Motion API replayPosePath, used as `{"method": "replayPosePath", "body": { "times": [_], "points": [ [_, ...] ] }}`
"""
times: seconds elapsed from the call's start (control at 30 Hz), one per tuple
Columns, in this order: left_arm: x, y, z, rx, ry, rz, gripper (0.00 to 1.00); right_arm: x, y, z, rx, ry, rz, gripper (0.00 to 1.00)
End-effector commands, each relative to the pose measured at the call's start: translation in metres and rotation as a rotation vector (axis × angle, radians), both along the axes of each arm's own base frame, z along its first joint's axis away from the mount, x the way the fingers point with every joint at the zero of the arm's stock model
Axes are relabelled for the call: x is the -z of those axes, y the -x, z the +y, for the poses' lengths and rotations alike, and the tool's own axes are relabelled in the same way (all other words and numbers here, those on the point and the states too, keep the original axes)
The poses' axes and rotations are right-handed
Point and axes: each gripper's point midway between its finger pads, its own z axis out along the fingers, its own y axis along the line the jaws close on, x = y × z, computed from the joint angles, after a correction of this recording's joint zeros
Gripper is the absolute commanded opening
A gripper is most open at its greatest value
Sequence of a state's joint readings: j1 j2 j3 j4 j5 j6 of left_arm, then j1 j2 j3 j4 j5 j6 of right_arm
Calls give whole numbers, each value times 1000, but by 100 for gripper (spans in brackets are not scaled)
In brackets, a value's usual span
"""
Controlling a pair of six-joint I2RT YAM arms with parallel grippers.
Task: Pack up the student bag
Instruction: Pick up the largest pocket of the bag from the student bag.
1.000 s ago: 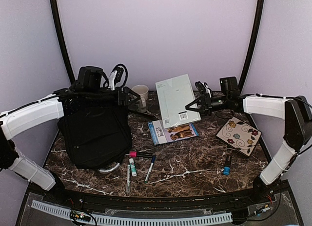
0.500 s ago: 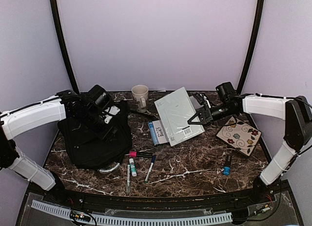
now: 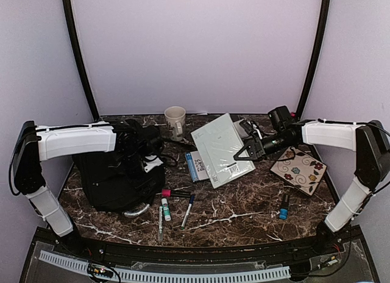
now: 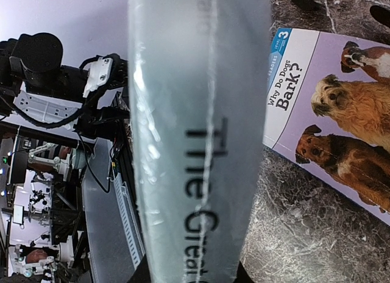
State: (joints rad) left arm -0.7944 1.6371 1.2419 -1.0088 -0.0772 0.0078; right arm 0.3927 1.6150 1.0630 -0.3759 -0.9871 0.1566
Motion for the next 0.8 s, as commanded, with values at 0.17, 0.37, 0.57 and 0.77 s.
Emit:
{"method": "replayPosePath", "body": {
  "times": [0.17, 0.37, 0.57, 0.77],
  "points": [
    [0, -1, 8, 77, -140, 34, 69, -34, 2, 6, -48, -91, -140, 0],
    [9, -15, 15, 109, -269, 14, 68, -35, 2, 6, -55, -94, -137, 0],
    [27, -13, 21, 141, -323, 43, 64, -31, 3, 6, -52, -94, -129, 0],
    [36, -20, 23, 141, -364, 35, 47, -30, 1, 8, -57, -98, -118, 0]
  ]
}}
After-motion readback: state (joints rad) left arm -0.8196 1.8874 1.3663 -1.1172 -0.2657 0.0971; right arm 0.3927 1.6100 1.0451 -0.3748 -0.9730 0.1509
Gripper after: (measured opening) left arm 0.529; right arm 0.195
